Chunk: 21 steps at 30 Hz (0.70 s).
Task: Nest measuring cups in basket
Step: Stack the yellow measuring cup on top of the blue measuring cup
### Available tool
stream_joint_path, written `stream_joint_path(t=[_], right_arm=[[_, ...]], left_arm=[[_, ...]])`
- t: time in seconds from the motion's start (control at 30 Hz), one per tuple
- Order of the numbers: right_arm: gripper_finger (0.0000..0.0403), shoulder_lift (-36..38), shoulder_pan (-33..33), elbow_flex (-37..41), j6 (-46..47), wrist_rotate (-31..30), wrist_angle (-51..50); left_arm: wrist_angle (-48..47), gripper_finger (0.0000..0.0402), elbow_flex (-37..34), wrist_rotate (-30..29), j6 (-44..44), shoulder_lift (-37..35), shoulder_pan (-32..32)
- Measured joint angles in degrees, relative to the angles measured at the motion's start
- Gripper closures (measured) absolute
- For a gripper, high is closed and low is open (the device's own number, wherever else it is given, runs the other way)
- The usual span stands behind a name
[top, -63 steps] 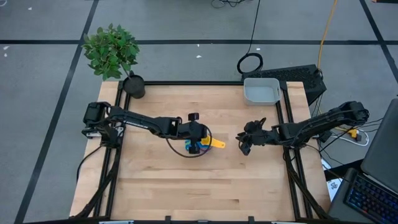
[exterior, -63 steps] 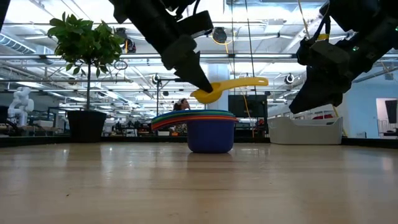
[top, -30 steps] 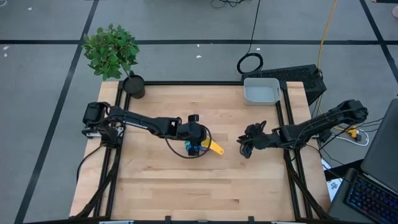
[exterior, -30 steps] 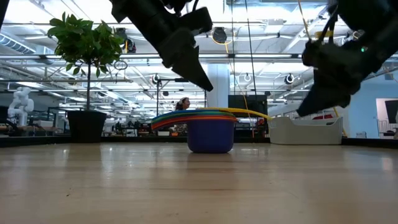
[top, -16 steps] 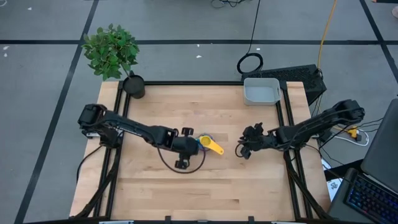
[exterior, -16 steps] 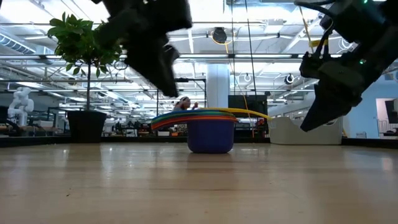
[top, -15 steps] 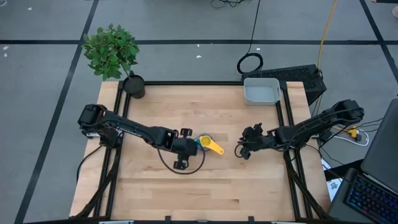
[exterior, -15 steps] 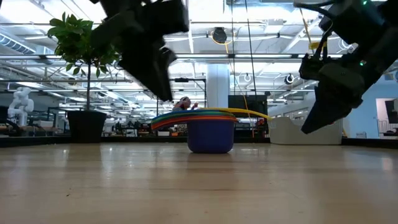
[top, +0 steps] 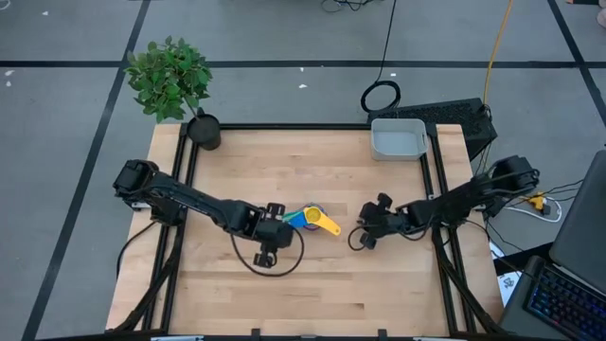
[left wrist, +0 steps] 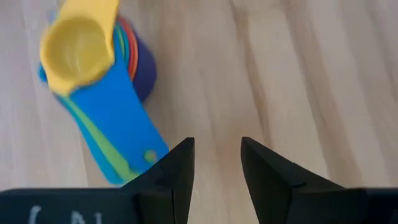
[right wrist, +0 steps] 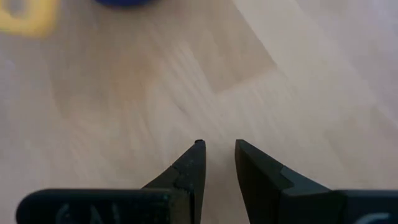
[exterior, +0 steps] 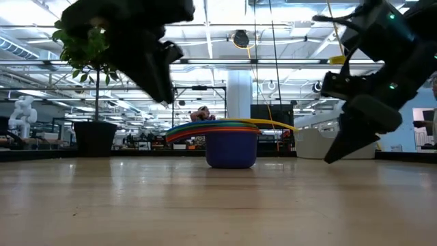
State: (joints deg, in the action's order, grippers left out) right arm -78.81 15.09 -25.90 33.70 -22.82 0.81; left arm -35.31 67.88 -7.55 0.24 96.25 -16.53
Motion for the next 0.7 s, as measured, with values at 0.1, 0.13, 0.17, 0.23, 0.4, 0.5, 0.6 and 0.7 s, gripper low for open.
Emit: stream_joint_path(t=[0.1,0.13,0.17,0.23,0.4,0.5,0.6,0.7], right_arm=[[0.0323,-1.0,0.0,-2.4,-4.8,-1.2,1.2],[0.0323,-1.4,0.0,-3.4,-6.1,-1.3,1.5],[0.0323,-1.7,0.0,-4.2,-7.1,-1.3,1.5],[0.0323,-1.9,-0.2,-5.1,-9.0,-1.4,1.2],[0.0323,-2.0,-1.6,-5.6,-11.1,-1.1,0.2],[0.0323,-2.0,-2.2,-5.6,-11.9,1.9,-1.3],[0.0323,-2.0,-2.5,-5.6,-11.8,6.3,-2.7],[0.0323,-2.0,-2.5,-5.6,-10.8,8.1,-2.8]], left_arm=[[1.6,0.0266,0.0,0.0,1.0,0.0,-0.4],[1.6,0.0266,0.0,0.0,1.0,0.0,-0.4],[0.9,0.0266,0.0,-0.1,1.0,0.0,-0.4],[-0.4,0.0266,0.0,-1.5,-0.3,0.0,-0.2],[3.3,0.0266,-0.6,-4.4,-4.0,0.0,1.2],[7.0,0.0266,-0.6,-1.7,-2.2,0.0,2.0],[9.6,0.0266,-0.6,2.8,0.9,0.0,2.3],[12.3,0.0266,-0.6,7.7,2.2,0.0,2.1]])
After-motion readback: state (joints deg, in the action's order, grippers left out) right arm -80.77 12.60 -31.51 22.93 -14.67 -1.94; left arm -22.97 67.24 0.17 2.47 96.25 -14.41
